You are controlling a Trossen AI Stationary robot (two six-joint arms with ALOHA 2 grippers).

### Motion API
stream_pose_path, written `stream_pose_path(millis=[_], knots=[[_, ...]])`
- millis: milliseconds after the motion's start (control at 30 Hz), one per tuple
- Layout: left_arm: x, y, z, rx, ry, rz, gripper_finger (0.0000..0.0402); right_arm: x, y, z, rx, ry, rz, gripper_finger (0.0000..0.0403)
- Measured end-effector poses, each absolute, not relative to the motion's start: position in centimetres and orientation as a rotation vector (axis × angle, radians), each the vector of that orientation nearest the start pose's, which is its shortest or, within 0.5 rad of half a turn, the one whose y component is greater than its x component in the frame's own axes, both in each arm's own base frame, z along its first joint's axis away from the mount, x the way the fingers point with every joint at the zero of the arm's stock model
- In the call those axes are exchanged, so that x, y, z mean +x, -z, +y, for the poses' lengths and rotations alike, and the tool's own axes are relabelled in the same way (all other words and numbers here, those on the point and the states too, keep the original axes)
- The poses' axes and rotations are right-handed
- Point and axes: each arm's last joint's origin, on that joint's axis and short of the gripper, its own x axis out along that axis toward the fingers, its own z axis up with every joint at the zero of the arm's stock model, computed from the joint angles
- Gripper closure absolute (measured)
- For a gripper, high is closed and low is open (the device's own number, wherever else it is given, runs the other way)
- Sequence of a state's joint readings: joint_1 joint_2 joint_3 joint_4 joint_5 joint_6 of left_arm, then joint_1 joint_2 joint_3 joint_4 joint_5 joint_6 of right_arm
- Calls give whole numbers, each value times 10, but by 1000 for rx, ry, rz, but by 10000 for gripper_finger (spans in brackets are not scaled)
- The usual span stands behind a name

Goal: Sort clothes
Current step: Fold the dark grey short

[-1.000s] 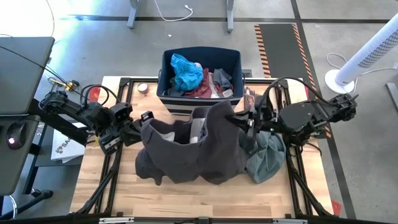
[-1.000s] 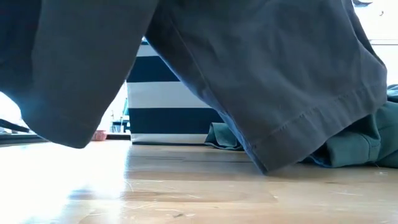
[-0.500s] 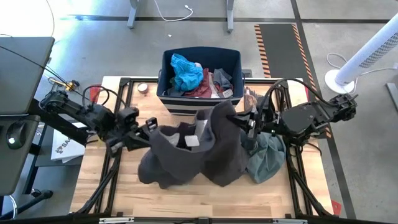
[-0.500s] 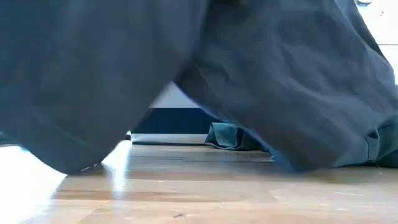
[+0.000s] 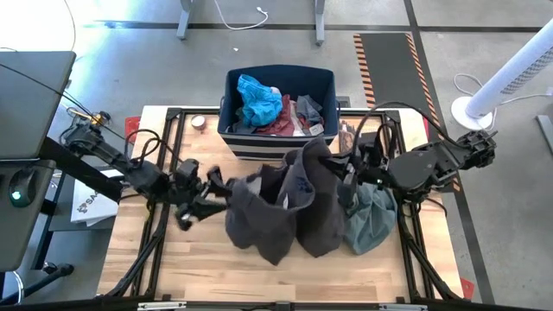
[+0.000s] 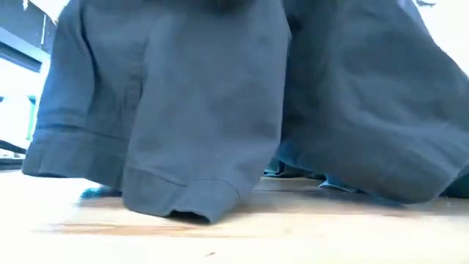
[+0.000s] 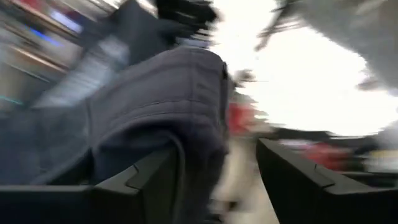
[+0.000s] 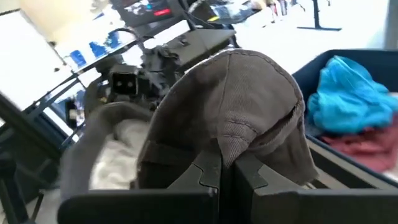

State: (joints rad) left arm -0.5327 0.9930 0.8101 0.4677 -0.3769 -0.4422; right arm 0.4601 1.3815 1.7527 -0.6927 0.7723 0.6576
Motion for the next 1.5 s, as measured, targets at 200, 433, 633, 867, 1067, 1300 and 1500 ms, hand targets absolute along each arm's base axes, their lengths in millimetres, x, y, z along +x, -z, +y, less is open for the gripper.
stream_pose_path(millis=[200, 433, 633, 867, 1067, 1300, 1500], knots=[[189, -350, -101, -185, -301, -109, 193, 241, -477, 96, 510, 442, 140, 402], [185, -347, -104, -149, -415, -84, 194, 241, -477, 96, 525, 436, 141, 403], [201, -336, -100, -44, -528, -34, 194, 242, -478, 96, 539, 433, 133, 403], [214, -331, -92, -92, -588, -32, 237, 243, -481, 96, 546, 423, 108, 403], [205, -361, -94, -132, -473, -83, 385, 242, -481, 98, 543, 413, 113, 403], [181, -409, -103, -194, -227, -189, 398, 234, -483, 102, 504, 380, 125, 403], [166, -436, -113, -265, -97, -219, 400, 224, -490, 98, 494, 373, 105, 396]])
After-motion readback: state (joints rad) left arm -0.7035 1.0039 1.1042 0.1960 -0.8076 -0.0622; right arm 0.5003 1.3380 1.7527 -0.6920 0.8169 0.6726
